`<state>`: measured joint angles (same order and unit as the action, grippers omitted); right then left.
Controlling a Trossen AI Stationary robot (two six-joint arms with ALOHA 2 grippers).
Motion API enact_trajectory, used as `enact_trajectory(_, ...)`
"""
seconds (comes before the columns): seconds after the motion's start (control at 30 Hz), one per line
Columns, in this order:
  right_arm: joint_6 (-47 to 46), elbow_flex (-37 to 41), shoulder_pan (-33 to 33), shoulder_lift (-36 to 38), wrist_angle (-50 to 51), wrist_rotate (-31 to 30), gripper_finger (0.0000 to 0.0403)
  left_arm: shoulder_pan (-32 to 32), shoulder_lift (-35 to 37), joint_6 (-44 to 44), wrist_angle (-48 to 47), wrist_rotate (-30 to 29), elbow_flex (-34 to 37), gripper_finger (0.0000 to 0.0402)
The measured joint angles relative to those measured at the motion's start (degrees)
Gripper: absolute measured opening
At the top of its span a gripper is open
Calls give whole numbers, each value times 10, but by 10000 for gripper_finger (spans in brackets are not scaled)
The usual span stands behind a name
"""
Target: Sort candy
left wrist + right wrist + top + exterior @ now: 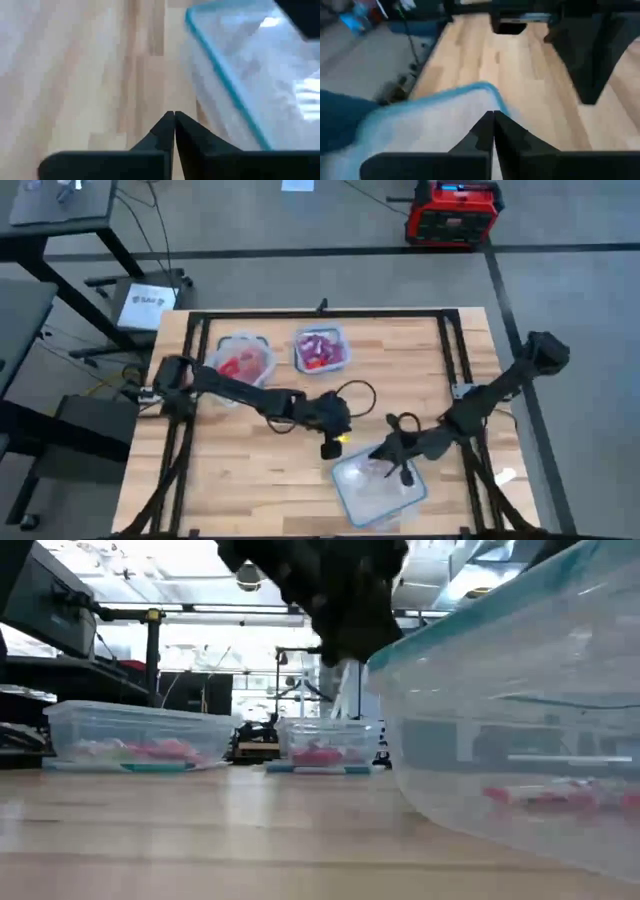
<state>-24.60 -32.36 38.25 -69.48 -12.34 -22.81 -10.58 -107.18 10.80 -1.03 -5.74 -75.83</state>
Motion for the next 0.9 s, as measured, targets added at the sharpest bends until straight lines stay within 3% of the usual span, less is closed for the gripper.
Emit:
enact_trajectory(0.2, -161, 0, 80, 8, 17, -9, 0, -21, 19, 4, 0, 2, 0, 0)
enact_trajectory(0.43, -325, 0, 160, -74, 19, -141, 0, -30, 13, 11, -16, 1, 0, 0)
enact_trajectory(0.53, -345, 0, 156, -112, 17, -154, 0, -31, 11, 10, -12, 8, 2, 0)
enact_trajectory(0.63, -345, 0, 137, -140, 17, -119, 0, -37, 12, -8, 17, 36, 2, 0)
enact_trajectory(0.77, -333, -3, 121, -152, 6, -93, 0, -51, 12, -31, 53, 100, 2, 0)
enact_trajectory(0.9, -321, -4, 109, -151, 21, -89, 0, -63, -15, -21, 55, 113, 1, 0)
